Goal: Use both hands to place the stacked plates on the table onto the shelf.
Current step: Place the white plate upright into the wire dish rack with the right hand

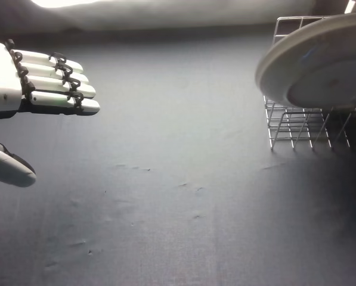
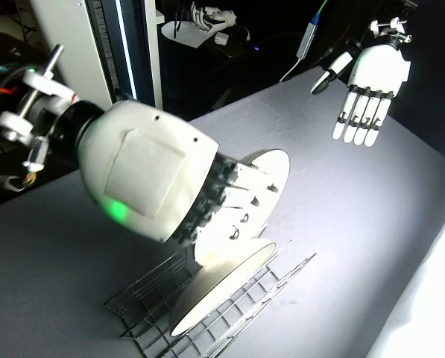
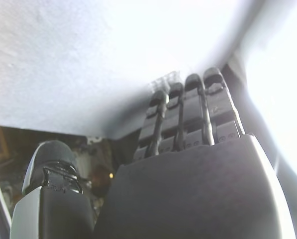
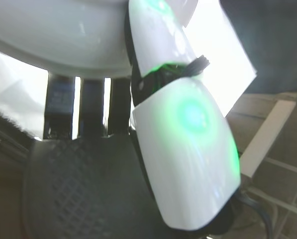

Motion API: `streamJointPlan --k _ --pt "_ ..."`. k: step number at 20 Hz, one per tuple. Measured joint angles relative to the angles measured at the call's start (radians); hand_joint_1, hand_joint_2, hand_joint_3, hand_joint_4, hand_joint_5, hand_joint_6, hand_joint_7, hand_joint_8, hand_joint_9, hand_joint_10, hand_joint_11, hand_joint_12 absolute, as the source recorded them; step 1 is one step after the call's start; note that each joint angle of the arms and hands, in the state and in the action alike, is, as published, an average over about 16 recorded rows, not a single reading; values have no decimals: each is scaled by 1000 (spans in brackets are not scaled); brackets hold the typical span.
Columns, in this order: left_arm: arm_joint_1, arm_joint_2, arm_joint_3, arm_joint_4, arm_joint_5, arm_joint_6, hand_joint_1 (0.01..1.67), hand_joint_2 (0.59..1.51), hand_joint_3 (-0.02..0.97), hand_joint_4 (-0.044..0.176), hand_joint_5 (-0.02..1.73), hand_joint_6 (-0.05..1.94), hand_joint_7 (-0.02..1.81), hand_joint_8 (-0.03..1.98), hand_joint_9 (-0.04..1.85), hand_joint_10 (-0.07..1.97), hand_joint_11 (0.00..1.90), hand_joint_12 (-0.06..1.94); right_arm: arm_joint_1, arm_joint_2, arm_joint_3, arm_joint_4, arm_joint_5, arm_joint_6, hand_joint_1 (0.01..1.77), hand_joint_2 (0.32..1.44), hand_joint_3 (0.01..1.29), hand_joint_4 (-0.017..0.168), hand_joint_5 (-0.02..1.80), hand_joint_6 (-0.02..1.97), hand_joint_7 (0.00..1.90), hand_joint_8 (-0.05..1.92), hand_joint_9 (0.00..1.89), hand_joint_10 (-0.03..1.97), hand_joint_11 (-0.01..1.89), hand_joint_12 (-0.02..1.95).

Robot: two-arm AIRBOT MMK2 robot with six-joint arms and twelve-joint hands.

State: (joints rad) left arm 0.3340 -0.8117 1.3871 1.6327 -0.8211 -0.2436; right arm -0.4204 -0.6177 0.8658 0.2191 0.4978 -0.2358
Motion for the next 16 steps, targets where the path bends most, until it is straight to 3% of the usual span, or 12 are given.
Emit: streamJointPlan --k 16 --pt "5 -7 -2 2 7 0 15 1103 18 2 21 7 16 -9 21 7 14 13 -121 2 56 -98 21 -25 1414 1083 12 -6 703 1156 950 979 872 1273 791 1466"
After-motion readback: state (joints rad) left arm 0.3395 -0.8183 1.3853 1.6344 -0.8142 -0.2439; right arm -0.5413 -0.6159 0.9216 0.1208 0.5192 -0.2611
